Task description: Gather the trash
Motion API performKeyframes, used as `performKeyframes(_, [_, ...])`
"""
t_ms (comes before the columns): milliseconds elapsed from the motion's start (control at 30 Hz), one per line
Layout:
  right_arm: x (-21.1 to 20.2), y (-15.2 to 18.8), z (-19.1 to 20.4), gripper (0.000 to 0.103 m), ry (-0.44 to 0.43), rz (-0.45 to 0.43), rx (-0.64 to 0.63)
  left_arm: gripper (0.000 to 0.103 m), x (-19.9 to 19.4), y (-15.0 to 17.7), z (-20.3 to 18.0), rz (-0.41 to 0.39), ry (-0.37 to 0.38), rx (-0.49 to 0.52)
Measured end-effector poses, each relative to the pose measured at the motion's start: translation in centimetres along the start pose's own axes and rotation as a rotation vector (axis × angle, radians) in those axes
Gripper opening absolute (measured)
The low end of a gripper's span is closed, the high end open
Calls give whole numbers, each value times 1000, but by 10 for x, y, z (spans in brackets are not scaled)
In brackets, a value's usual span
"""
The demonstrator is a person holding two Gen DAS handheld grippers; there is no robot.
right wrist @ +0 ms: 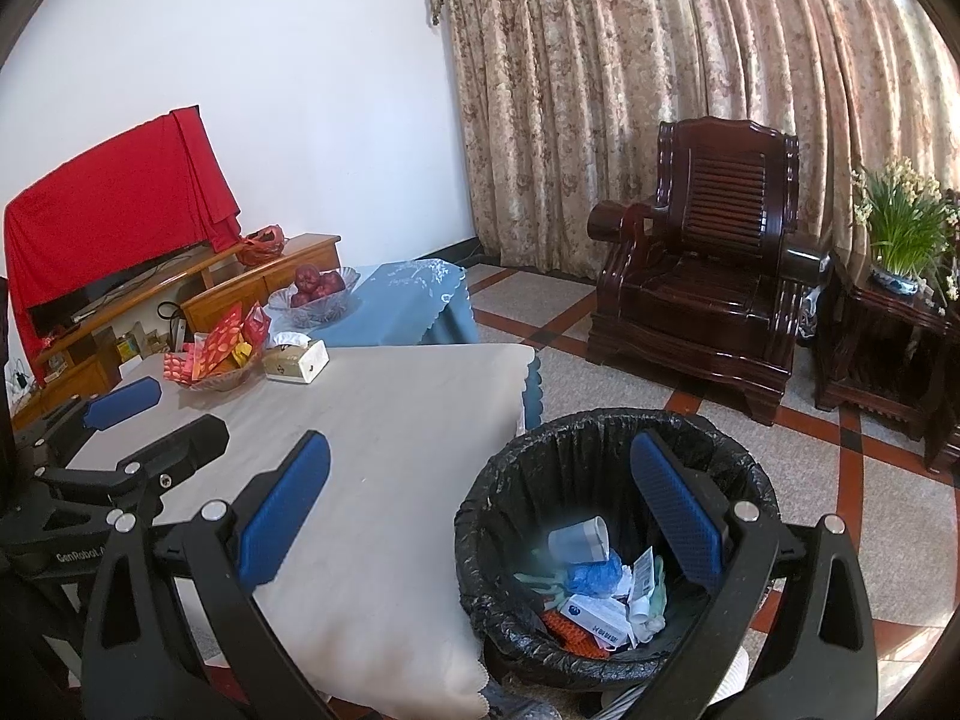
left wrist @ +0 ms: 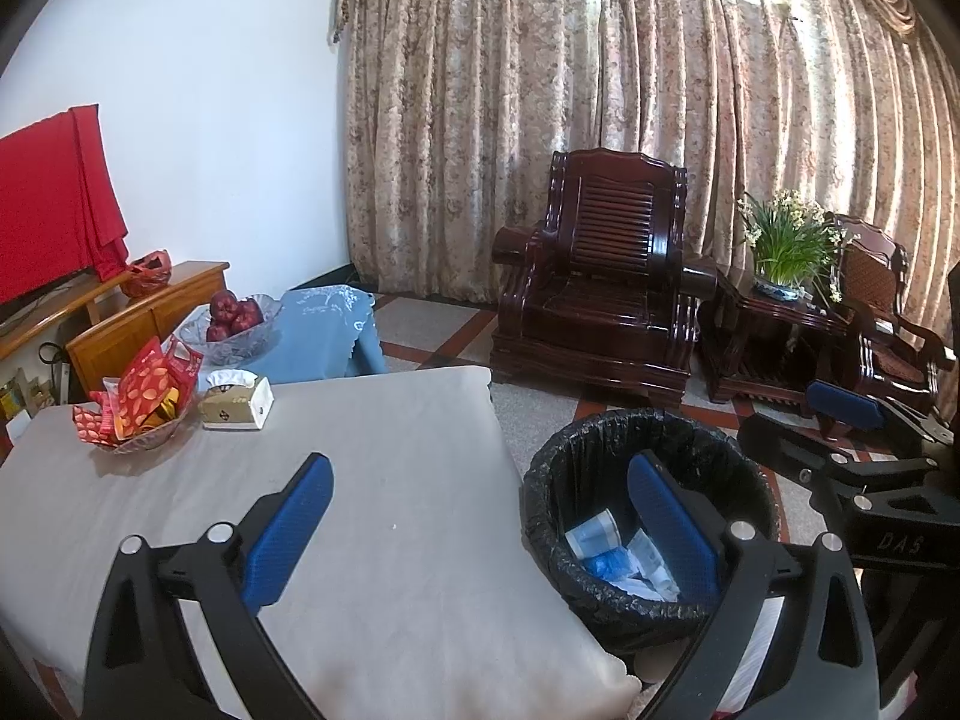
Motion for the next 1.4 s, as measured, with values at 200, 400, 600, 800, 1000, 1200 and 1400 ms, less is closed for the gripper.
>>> performKeyframes(200, [1, -1, 1, 98, 0, -1, 0, 97, 1, 0, -2, 1, 0, 0])
performKeyframes(400, [1, 0, 0, 98, -2, 1, 2, 97, 1, 0, -2, 0, 0, 1])
performKeyframes(600, [1, 1, 0, 98, -3, 2, 2, 97, 0, 1, -2, 1, 1, 1])
performKeyframes(800, [2, 2, 0, 98, -4, 2, 3, 97, 0, 1, -4, 2, 0, 2])
performKeyframes(1000, [2, 2, -1, 98, -2, 5, 4, 97, 0, 0, -4, 1, 0, 2])
performKeyframes(1200, [3, 4, -1, 98, -2, 5, 6, 97, 0, 1, -7, 1, 9, -2])
performKeyframes(1400, [3, 4, -2, 98, -2, 6, 7, 97, 5, 4, -5, 14, 10, -4])
Point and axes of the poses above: each gripper's, at about its wrist camera, not at the fingertips, and x roughly the way its jaws point, z to its left, y to its underside, the point moved 10 cm from there along x, roughly the way its jaws point, and after that the axes turned 1 degree about x, right-handed, at the moved point
